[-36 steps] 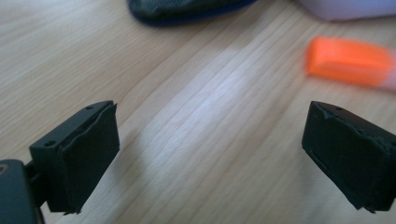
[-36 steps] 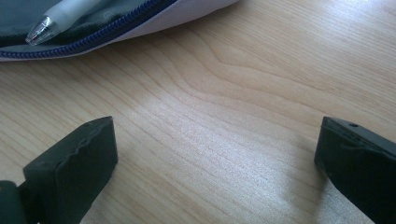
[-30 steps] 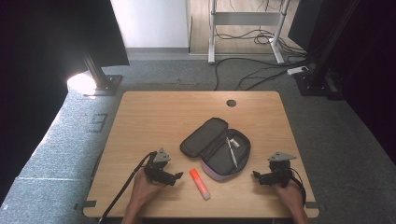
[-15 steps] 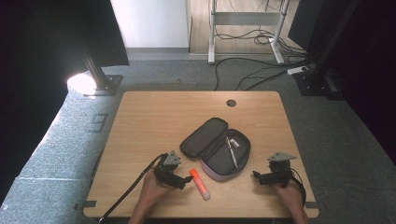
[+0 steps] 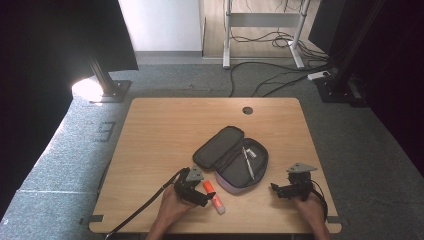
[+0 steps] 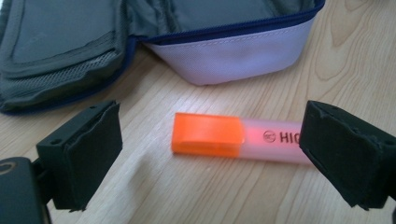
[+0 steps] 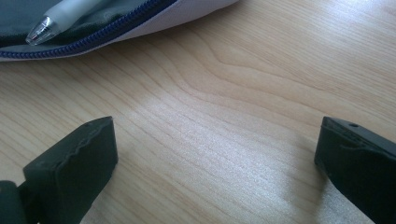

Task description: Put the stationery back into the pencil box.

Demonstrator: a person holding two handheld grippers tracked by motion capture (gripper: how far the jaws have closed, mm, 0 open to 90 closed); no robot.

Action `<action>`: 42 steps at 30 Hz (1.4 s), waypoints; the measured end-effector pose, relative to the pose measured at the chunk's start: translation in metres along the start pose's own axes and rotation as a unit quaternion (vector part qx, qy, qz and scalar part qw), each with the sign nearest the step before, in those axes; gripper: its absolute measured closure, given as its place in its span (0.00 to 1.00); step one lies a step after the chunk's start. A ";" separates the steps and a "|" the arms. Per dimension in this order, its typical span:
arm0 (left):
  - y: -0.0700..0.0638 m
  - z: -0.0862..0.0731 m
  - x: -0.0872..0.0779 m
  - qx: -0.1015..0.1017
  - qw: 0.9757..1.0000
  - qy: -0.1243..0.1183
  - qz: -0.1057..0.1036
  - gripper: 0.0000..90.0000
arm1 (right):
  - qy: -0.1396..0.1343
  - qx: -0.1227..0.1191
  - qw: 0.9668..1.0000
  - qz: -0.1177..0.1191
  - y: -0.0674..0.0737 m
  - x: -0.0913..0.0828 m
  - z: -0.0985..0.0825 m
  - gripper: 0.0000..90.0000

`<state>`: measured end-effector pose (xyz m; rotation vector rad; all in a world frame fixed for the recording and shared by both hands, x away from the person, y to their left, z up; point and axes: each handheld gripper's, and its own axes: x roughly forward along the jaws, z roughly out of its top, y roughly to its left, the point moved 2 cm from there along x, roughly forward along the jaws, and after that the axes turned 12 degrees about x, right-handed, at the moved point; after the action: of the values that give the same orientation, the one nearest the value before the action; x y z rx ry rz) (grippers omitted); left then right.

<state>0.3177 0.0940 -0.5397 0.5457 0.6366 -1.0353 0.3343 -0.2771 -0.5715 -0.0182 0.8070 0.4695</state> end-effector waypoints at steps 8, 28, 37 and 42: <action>-0.008 0.003 0.013 0.004 1.000 0.010 0.004 0.06 | 0.000 0.000 1.000 0.000 0.000 0.000 0.000 0.00; -0.016 0.006 0.025 -0.001 1.000 0.018 0.021 0.06 | 0.000 0.000 1.000 0.000 0.000 0.000 0.000 0.00; -0.019 0.005 0.021 0.005 0.999 0.034 0.028 0.07 | 0.000 0.000 1.000 0.000 0.000 0.000 0.000 0.00; -0.021 0.003 0.019 0.010 0.998 0.044 0.033 0.07 | 0.000 0.000 1.000 0.000 0.000 0.000 0.000 0.00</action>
<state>0.3059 0.0718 -0.5531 0.6277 0.6826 -0.9605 0.3343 -0.2771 -0.5715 -0.0182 0.8068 0.4695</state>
